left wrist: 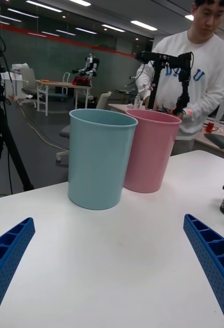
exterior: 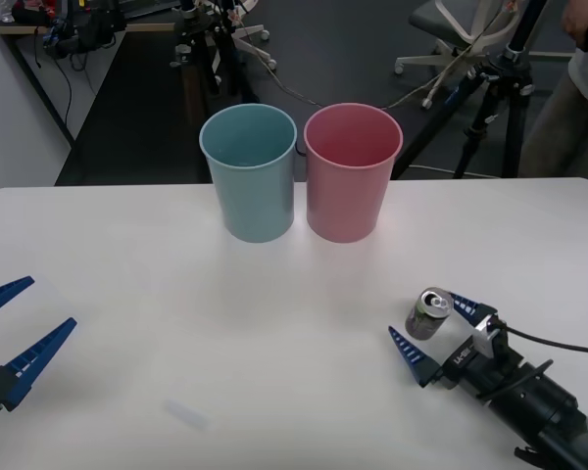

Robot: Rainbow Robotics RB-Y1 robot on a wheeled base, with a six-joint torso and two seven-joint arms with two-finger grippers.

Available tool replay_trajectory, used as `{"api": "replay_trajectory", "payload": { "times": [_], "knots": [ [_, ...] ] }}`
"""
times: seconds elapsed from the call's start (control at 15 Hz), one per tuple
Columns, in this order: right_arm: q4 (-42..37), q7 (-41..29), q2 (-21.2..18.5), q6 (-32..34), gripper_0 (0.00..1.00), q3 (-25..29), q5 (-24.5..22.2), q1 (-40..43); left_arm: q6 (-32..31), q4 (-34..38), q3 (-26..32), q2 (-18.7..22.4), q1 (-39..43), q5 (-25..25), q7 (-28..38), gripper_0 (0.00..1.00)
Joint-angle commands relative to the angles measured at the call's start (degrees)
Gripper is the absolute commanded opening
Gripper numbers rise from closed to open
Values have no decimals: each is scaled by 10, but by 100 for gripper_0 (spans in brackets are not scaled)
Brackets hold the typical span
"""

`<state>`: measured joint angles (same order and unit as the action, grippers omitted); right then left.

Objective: Grasp the object on the table and drop it into the matching bin: aluminum can to the light blue bin, PET bottle to the pink bin.

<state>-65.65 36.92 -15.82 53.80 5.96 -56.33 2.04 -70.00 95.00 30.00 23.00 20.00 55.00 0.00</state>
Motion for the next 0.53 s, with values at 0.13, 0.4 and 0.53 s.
{"api": "replay_trajectory", "payload": {
  "times": [0.13, 0.4, 0.53],
  "knots": [
    [0, -4, 0, -6, 100, -6, 0, -7, 0, 0, 0, 0, 0, 0, 0, 100],
    [0, -3, -1, -6, 5, -8, 0, -6, 0, 0, 0, 0, 0, 0, 0, 100],
    [0, 0, 0, -3, 0, -7, 0, -6, 0, 0, 0, 0, 0, 0, 0, 100]
  ]
}}
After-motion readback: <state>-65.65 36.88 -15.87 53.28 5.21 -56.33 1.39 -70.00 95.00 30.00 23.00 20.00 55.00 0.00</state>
